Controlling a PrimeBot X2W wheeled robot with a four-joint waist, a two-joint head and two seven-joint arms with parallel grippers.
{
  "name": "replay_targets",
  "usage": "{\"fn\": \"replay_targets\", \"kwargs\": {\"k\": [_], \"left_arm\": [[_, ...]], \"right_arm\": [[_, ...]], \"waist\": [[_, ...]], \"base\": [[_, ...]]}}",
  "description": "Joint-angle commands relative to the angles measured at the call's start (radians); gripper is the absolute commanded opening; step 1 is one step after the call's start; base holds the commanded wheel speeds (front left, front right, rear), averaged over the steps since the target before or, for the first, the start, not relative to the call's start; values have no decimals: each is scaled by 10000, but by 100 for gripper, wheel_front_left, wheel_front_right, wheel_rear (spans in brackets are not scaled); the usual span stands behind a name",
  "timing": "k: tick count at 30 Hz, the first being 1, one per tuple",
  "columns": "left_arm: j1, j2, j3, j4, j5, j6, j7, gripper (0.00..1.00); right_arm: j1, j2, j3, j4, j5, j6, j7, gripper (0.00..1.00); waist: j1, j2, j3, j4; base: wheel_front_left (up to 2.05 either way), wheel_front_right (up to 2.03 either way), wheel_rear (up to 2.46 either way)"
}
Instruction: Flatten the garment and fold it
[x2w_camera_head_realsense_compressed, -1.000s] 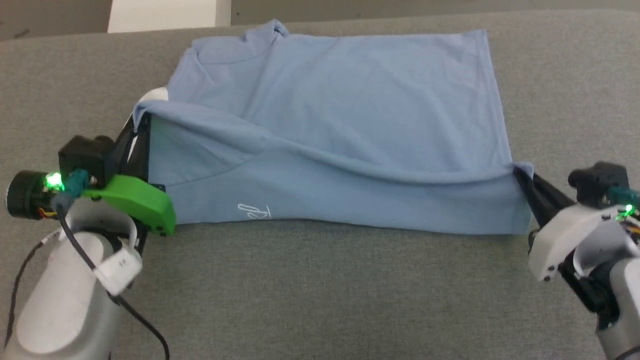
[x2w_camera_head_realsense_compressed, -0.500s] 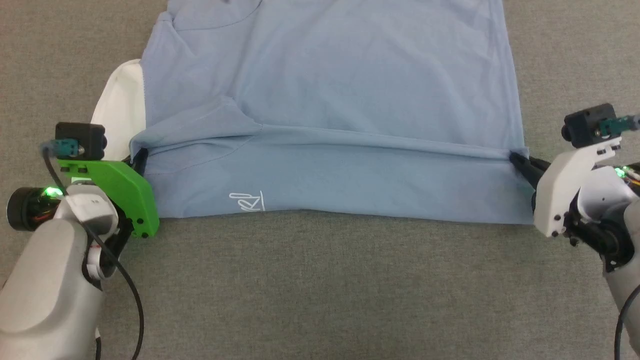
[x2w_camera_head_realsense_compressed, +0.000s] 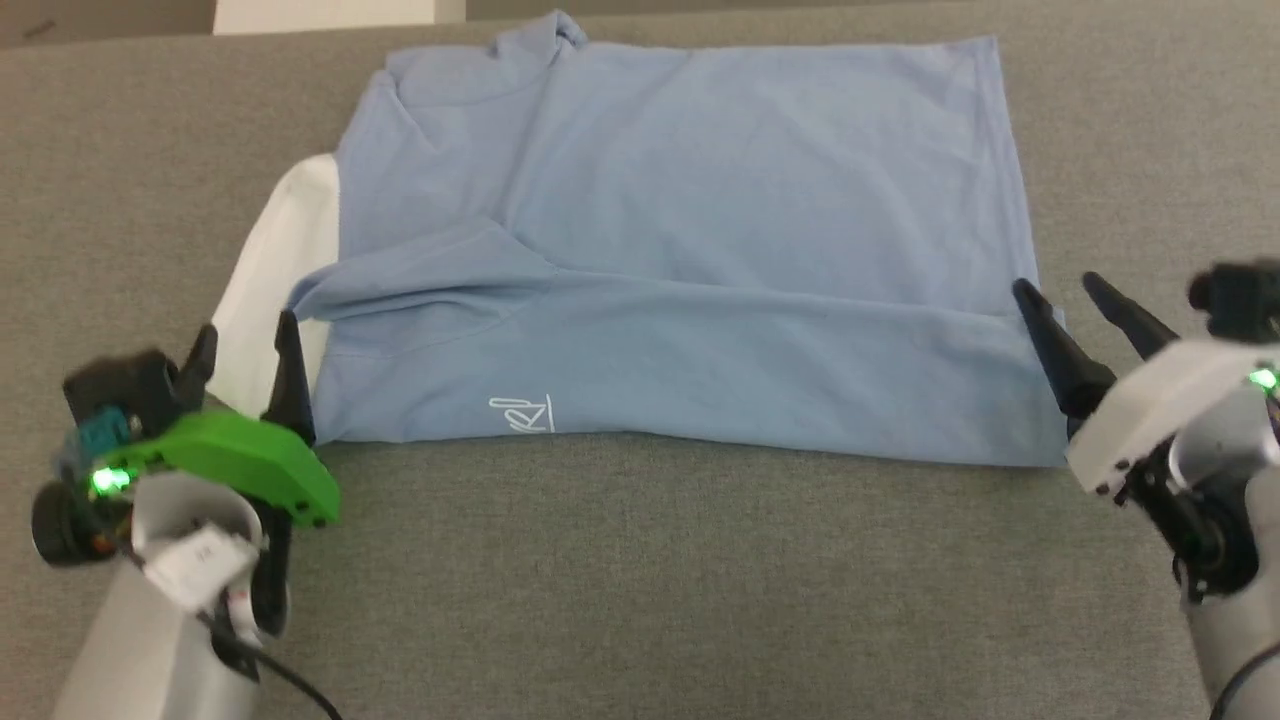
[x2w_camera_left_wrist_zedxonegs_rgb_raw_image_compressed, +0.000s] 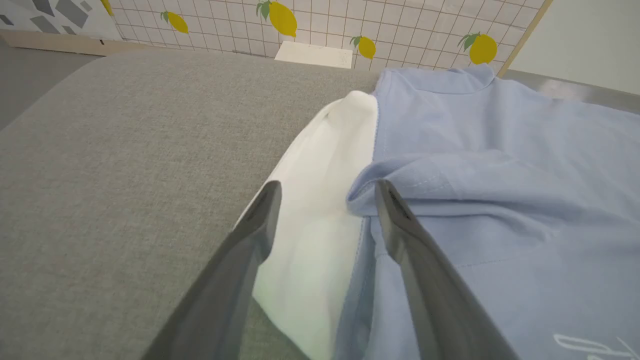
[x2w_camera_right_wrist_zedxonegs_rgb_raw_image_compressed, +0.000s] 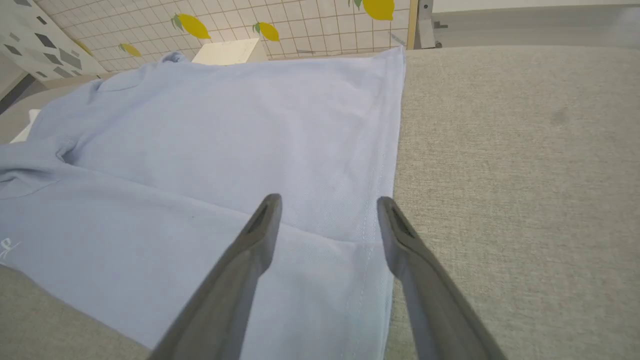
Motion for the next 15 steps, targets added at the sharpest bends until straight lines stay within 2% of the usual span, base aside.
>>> {"fn": "replay_targets", "kwargs": {"k": [1, 7, 11, 15], "left_arm": [[448, -194, 84, -165, 98, 185, -376, 100], [1413, -732, 199, -416, 76, 701, -1114, 100], [1655, -961, 168, -179, -65, 968, -876, 100], [1586, -1002, 365, 188, -319, 1293, -354, 100]], "right_arm": [[401, 291, -208, -202, -359, -15, -653, 100], [1715, 1442, -615, -837, -1506, -15, -2811, 100], [2434, 2055, -684, -1049, -2066, -15, -4218, 100], [2848, 2316, -606, -1180, -2390, -15, -4958, 100]], "waist": [[-1, 0, -412, 33], [-1, 0, -719, -120], [-1, 0, -882, -348], [-1, 0, -958, -576]], "base": [[0, 0, 0], [0, 0, 0], [0, 0, 0], [0, 0, 0]]}}
